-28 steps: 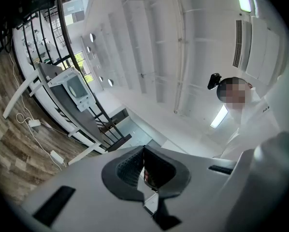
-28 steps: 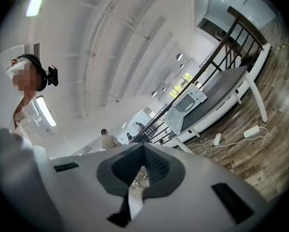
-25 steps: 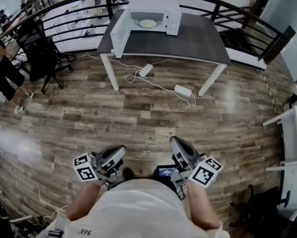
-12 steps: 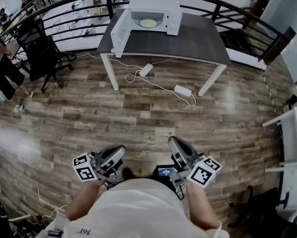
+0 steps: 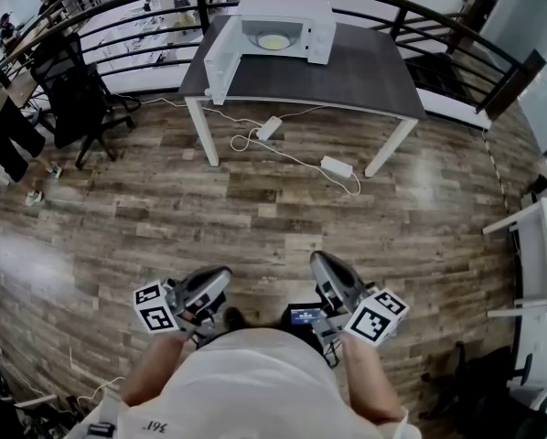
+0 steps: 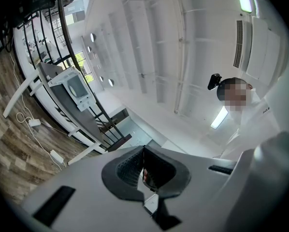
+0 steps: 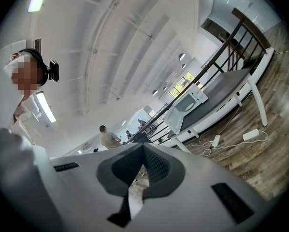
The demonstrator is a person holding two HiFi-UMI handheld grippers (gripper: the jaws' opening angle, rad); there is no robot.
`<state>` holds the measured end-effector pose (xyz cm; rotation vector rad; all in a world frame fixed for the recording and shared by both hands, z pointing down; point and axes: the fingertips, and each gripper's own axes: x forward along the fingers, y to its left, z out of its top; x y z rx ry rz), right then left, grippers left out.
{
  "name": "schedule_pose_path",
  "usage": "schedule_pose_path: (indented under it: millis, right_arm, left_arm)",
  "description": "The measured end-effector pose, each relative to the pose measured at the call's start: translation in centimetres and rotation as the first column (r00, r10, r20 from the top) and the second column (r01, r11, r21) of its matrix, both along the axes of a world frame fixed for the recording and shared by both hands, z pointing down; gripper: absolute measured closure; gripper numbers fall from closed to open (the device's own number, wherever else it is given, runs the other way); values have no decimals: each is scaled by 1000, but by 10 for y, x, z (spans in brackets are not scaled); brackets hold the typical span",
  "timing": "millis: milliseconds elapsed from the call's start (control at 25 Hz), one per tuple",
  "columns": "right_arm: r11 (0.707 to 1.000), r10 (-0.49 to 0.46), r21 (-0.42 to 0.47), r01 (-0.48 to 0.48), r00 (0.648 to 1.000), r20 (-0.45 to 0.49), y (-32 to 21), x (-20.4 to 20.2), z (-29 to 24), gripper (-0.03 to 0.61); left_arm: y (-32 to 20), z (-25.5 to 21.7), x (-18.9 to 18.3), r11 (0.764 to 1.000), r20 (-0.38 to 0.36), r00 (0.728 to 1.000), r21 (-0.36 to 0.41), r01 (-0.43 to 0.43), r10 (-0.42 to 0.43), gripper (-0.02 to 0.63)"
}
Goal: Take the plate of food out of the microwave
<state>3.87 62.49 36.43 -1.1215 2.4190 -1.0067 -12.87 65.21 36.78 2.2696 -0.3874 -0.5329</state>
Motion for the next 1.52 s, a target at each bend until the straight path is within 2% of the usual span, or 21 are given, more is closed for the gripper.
schedule_pose_path:
  millis: [280,520,760,1040,1200,1520]
  right_arm:
    - [1000,5,11,-5,1000,-24,2,3,1,580]
    - [1000,3,21,-4,999,34,2,11,-2,580]
    - [1000,0,22,-1,999,42,-5,20,-4,579]
    - [1000,18,14,-18,999,27,-20,37,0,576]
    - [1000,4,5,-4,1000,17,-28,45,4,539]
    - [998,-57,31,59,997,-45,-42,63,8,518]
  left_arm:
    - [1,-1,2,1000,-4,1000,2,-5,5,607]
    - [2,0,11,1000,-5,1000,0,-7,7,607]
    - [2,-2,14,1000,3,1000,-2,18,-18,607]
    - [2,-1,25,998,10,998,-8,56,-55,607]
    - [-2,0,34,997,13,997,-13,74,-74,607]
    - [-14,-1,64,995,18,995,-8,103,-103,607]
